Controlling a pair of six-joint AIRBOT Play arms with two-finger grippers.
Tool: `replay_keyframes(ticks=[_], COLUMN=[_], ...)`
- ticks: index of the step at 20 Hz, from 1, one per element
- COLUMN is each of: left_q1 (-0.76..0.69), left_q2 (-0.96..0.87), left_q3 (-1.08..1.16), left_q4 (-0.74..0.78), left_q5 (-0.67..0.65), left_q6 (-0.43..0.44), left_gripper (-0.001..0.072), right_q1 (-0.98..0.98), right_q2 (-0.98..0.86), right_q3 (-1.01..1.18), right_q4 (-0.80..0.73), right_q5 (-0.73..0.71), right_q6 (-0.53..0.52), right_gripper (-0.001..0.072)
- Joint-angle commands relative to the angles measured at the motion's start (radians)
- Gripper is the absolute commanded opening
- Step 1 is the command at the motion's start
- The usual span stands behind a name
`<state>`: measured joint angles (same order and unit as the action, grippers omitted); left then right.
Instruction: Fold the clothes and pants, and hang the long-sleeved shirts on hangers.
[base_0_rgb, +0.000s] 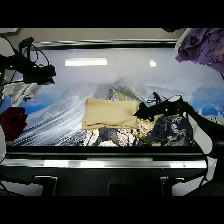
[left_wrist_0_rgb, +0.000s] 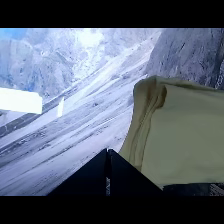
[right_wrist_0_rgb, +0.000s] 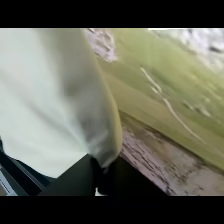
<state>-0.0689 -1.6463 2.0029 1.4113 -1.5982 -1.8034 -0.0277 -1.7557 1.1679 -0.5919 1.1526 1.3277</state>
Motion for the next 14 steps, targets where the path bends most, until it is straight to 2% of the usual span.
replay_keyframes(ticks=[1,6,14], left_q1=[0.001,0.001,0.011], left_q2=[0.000,0.000,0.000], left_q3=[0.000,0.000,0.000], left_q4=[0.000,0.000,0.001], left_q5=[0.000,0.000,-0.011], left_q6=[0.000,0.000,0.008], left_gripper=[0.0018,0.0019,0.0018], right_q1=[0.005,-0.048,-0.349], right_q2=[-0.002,-0.002,-0.002], right_q3=[0.119,0.422,0.712], right_q4=[0.019,-0.131,-0.155], right_q5=[0.021,0.019,0.069], right_q6=[0.045,0.246,0.369], right_gripper=[0.0029,0.0029,0.0029])
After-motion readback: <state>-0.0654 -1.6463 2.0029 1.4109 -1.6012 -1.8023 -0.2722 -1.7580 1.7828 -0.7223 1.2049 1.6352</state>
